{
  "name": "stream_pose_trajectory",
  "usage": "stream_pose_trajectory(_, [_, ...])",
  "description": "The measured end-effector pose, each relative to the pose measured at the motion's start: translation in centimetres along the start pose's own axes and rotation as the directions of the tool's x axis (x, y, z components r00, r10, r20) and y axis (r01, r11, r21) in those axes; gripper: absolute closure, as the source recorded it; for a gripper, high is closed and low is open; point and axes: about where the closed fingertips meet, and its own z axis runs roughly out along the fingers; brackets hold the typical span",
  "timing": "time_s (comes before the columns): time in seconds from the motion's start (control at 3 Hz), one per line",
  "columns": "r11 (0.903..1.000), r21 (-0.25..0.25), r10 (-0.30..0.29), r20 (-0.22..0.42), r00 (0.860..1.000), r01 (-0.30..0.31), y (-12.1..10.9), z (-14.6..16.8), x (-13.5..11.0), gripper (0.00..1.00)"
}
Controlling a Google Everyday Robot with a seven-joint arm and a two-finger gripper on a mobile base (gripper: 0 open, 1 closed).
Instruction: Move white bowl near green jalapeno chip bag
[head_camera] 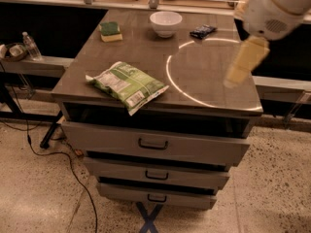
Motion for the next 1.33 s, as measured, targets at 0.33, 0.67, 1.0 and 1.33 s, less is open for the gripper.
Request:
stream_pose_trajectory(0.33, [0.9950,0.094,-0.044,0.102,0.994,0.035,-5.9,2.8,-5.2,0.00])
stream_pose_trajectory(0.67, [0.9919,0.121,-0.055,0.132,0.990,0.039,-7.5,3.3,-6.6,0.00])
stream_pose_trajectory(1.0, [0.9921,0.121,-0.049,0.138,0.989,0.032,-7.6,3.6,-6.8,0.00])
stream_pose_trajectory(1.33, [0.9912,0.130,0.000,0.193,0.981,-0.025,-8.8,6.6,-8.7,0.00])
